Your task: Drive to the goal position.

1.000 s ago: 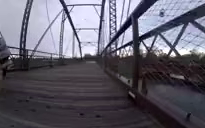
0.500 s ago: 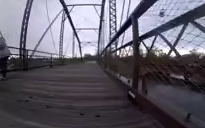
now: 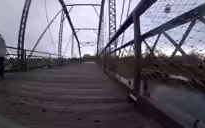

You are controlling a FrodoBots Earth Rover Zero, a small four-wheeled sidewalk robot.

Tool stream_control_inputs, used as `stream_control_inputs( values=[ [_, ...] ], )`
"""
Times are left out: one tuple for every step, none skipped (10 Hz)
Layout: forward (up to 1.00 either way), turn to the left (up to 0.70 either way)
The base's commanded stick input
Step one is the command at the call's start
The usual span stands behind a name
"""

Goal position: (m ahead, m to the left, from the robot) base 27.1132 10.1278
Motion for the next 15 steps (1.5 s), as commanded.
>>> stream_control_inputs(
  values=[
    [1.00, 0.01],
    [1.00, 0.03],
    [1.00, 0.18],
    [1.00, 0.12],
    [1.00, -0.01],
    [1.00, 0.00],
    [1.00, 0.00],
    [1.00, 0.00],
    [1.00, 0.02],
    [1.00, 0.30],
    [1.00, 0.31],
    [1.00, 0.20],
    [1.00, 0.07],
    [1.00, 0.00],
    [1.00, 0.00]
  ],
)
